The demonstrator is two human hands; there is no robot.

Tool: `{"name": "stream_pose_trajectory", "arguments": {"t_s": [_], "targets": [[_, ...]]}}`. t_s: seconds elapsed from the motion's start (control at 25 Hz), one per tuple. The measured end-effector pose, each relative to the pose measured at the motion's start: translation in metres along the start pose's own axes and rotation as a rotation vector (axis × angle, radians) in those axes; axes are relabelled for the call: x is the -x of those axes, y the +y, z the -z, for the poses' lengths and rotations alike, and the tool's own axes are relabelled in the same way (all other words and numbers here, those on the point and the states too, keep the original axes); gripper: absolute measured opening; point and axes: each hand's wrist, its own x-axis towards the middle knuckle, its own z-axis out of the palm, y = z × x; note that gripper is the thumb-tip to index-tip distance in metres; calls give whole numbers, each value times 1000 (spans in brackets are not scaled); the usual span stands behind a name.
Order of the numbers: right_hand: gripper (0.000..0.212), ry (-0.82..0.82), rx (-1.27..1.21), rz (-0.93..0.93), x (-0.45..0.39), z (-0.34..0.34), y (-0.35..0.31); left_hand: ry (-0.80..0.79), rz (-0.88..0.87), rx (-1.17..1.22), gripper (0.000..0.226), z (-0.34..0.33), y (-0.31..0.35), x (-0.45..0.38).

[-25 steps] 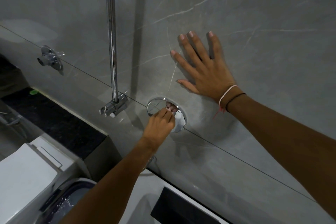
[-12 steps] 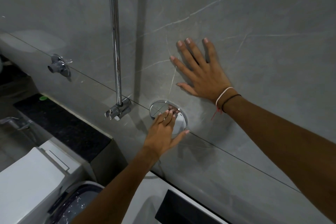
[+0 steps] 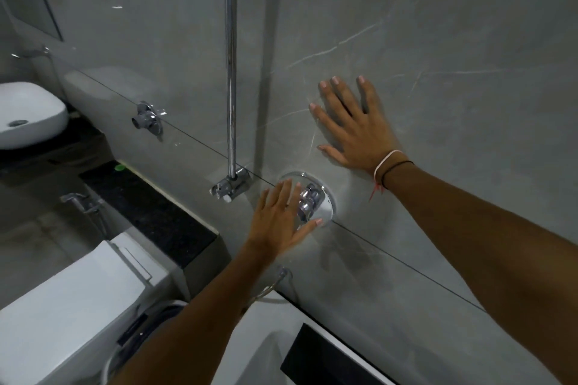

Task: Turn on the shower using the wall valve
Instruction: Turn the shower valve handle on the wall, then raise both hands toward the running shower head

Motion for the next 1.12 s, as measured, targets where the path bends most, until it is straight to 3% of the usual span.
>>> {"name": "stream_pose_trajectory", "arguments": {"t_s": [0.24, 0.56, 0.76, 1.12], "targets": [[77, -13, -77, -58, -26, 44, -9, 43, 54, -108, 97, 56, -28, 27], [87, 190, -328, -214, -116, 137, -10, 445, 200, -271, 88, 215, -100, 81], [93, 374, -573, -260, -185, 220, -40, 720, 355, -506, 82, 323, -139, 158], [100, 598, -859, -151, -266, 366, -105, 781, 742, -883, 92, 453, -157, 329]]}}
